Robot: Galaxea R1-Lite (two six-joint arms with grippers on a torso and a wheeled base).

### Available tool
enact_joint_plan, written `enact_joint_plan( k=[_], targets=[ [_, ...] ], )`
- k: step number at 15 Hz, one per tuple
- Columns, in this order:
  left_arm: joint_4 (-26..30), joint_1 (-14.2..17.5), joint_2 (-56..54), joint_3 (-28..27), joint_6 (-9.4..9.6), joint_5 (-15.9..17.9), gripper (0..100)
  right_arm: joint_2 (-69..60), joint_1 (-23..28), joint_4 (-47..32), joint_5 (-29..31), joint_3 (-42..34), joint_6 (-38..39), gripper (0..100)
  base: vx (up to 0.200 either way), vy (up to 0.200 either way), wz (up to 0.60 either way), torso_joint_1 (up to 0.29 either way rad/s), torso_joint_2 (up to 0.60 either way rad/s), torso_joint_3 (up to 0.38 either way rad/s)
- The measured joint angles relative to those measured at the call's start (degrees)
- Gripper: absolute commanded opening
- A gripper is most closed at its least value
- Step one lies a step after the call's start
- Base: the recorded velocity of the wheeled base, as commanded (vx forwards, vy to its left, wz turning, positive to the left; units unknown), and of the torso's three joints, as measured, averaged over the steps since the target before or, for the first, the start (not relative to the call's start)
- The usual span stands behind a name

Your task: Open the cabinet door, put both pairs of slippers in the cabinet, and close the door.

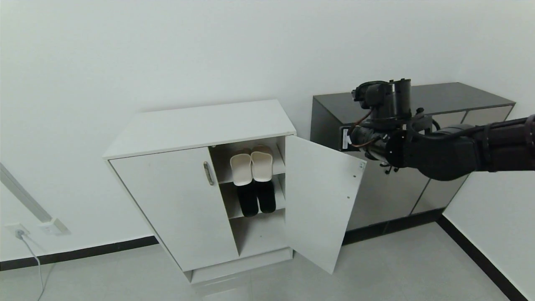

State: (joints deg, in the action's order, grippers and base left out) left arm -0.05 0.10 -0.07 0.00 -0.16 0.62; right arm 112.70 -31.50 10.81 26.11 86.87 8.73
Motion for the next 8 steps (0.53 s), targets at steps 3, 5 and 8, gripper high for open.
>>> enact_joint_plan(
  k=[3,5,8],
  targets=[
    [0.0,0.0,0.0,0.0,0.00,0.0,0,6.4,4.6,-6.9,-5.6,11.6,3.4,0,0.000,0.000,0.00,0.000,0.00,0.000],
    [0.0,0.0,0.0,0.0,0.00,0.0,0,10.9,7.3,-7.8,-7.0,16.5,3.9,0,0.000,0.000,0.00,0.000,0.00,0.000],
    [0.0,0.0,0.0,0.0,0.00,0.0,0,16.6,10.2,-7.9,-8.1,20.4,4.8,0,0.000,0.000,0.00,0.000,0.00,0.000]
  ],
)
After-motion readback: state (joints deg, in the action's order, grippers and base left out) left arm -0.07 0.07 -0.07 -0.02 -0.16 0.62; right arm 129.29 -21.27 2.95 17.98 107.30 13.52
